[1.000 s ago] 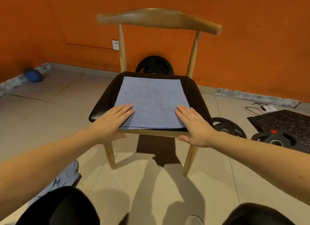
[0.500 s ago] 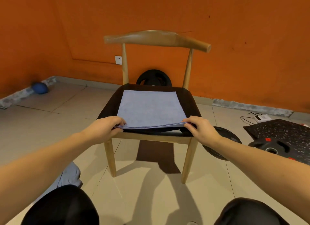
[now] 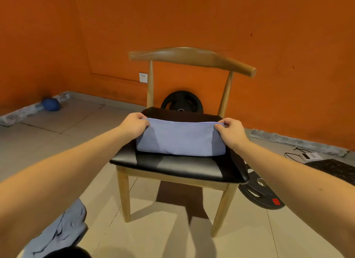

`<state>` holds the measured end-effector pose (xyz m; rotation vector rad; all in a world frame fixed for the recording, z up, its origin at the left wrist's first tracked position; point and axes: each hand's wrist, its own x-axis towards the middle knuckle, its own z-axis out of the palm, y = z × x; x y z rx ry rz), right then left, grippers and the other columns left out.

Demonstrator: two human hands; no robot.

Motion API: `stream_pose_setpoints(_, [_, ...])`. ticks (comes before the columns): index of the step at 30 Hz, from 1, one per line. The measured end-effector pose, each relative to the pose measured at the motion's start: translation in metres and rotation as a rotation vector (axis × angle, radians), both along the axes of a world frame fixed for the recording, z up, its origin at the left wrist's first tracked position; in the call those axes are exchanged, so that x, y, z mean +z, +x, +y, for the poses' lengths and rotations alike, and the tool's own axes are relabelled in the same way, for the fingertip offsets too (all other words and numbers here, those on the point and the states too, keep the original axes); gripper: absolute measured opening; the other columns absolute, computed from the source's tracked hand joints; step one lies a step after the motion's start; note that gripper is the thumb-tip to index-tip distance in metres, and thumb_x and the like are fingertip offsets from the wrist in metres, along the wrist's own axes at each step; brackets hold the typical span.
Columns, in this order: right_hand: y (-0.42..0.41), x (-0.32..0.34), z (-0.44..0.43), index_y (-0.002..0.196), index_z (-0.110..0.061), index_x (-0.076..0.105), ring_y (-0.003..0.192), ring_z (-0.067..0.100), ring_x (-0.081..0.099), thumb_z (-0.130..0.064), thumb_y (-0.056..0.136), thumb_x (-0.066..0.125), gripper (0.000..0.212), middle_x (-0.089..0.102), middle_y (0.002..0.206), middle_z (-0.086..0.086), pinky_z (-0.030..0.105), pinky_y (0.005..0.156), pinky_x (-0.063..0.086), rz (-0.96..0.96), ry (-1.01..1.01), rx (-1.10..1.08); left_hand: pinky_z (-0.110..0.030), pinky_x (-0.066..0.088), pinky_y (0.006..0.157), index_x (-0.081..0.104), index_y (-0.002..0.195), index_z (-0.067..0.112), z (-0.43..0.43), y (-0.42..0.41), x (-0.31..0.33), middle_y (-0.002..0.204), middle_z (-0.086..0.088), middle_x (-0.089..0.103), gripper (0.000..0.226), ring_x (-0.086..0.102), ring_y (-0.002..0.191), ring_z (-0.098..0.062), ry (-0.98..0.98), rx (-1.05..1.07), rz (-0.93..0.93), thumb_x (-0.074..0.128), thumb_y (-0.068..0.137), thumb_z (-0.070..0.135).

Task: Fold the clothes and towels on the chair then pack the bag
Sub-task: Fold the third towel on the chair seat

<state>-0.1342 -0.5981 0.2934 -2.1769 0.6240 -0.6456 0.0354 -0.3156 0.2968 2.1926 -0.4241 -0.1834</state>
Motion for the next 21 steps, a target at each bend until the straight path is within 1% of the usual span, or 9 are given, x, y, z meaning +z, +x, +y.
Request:
stream_pose_setpoints(2, [0.028, -0.005, -0.008, 0.094, -0.011, 0.070, 0.078, 0.019, 0.057, -0.018, 0.099, 0.062, 0.012, 0.065, 0.084, 0.006, 0.031, 0.061, 0.042, 0.022, 0.011, -0.034, -0.030, 0.039, 0.063, 0.062, 0.105, 0.012, -0.020, 0.023, -0.004, 0.103, -0.010, 0.063, 0.015, 0.057, 0.094, -0.024, 0.018, 0.037, -0.047, 0.049, 0.101, 0.017])
stream_pose_setpoints(3, [0.041, -0.009, -0.012, 0.095, -0.011, 0.070, 0.078, 0.019, 0.057, -0.018, 0.099, 0.061, 0.012, 0.064, 0.083, 0.005, 0.031, 0.064, 0.041, 0.038, 0.017, -0.049, -0.032, 0.041, 0.065, 0.061, 0.107, 0.012, -0.030, 0.035, -0.007, 0.105, -0.012, 0.064, 0.016, 0.057, 0.093, -0.026, 0.044, 0.042, -0.082, 0.047, 0.102, 0.017])
stream_pose_setpoints(6, [0.076, -0.023, -0.028, 0.095, -0.012, 0.069, 0.081, 0.024, 0.059, -0.020, 0.100, 0.062, 0.012, 0.062, 0.080, 0.004, 0.031, 0.071, 0.041, 0.083, 0.019, -0.095, -0.044, 0.052, 0.076, 0.054, 0.115, 0.012, -0.049, 0.060, -0.019, 0.106, -0.013, 0.062, 0.019, 0.059, 0.091, -0.031, 0.202, 0.053, -0.210, 0.040, 0.106, 0.022])
stream_pose_setpoints(9, [0.102, -0.035, -0.041, 0.095, -0.010, 0.069, 0.082, 0.028, 0.059, -0.021, 0.100, 0.065, 0.013, 0.063, 0.082, 0.008, 0.033, 0.073, 0.042, 0.128, 0.025, -0.131, -0.051, 0.055, 0.082, 0.050, 0.120, 0.015, -0.061, 0.079, -0.037, 0.104, -0.010, 0.063, 0.018, 0.061, 0.088, -0.031, 0.320, 0.062, -0.308, 0.039, 0.108, 0.022])
stream_pose_setpoints(13, [0.119, -0.049, -0.055, 0.091, -0.010, 0.065, 0.079, 0.026, 0.057, -0.022, 0.099, 0.067, 0.015, 0.059, 0.077, 0.005, 0.033, 0.072, 0.041, 0.232, -0.004, -0.146, -0.048, 0.053, 0.080, 0.050, 0.117, 0.018, -0.067, 0.095, -0.062, 0.103, -0.006, 0.062, 0.014, 0.058, 0.087, -0.028, 0.369, 0.044, -0.357, 0.043, 0.105, 0.018])
stream_pose_setpoints(16, [0.125, -0.054, -0.061, 0.073, -0.011, 0.057, 0.064, 0.018, 0.050, -0.024, 0.098, 0.068, 0.030, 0.054, 0.069, 0.005, 0.032, 0.068, 0.039, 0.277, -0.033, -0.167, -0.045, 0.052, 0.075, 0.052, 0.120, 0.019, -0.069, 0.099, -0.075, 0.102, -0.003, 0.061, 0.016, 0.058, 0.085, -0.025, 0.381, 0.074, -0.394, 0.048, 0.104, 0.017])
stream_pose_setpoints(18, [0.127, -0.055, -0.064, 0.065, -0.014, 0.051, 0.063, 0.020, 0.050, -0.026, 0.098, 0.070, 0.039, 0.053, 0.066, 0.007, 0.031, 0.064, 0.037, 0.296, -0.036, -0.167, -0.044, 0.053, 0.076, 0.052, 0.126, 0.019, -0.070, 0.098, -0.076, 0.109, -0.004, 0.062, 0.022, 0.061, 0.088, -0.025, 0.364, 0.094, -0.396, 0.050, 0.104, 0.018])
stream_pose_setpoints(20, [0.126, -0.051, -0.064, 0.072, -0.012, 0.057, 0.074, 0.027, 0.058, -0.030, 0.097, 0.069, 0.033, 0.059, 0.074, 0.009, 0.032, 0.066, 0.041, 0.293, -0.029, -0.176, -0.044, 0.050, 0.078, 0.050, 0.133, 0.017, -0.068, 0.093, -0.071, 0.122, -0.006, 0.058, 0.029, 0.061, 0.099, -0.028, 0.370, 0.099, -0.396, 0.051, 0.104, 0.021])
stream_pose_setpoints(21, [0.125, -0.047, -0.062, 0.084, -0.010, 0.062, 0.081, 0.029, 0.060, -0.033, 0.098, 0.068, 0.027, 0.064, 0.084, 0.011, 0.034, 0.069, 0.044, 0.283, -0.049, -0.191, -0.044, 0.049, 0.079, 0.049, 0.135, 0.015, -0.066, 0.090, -0.067, 0.127, -0.007, 0.055, 0.033, 0.058, 0.105, -0.030, 0.394, 0.101, -0.432, 0.053, 0.103, 0.023])
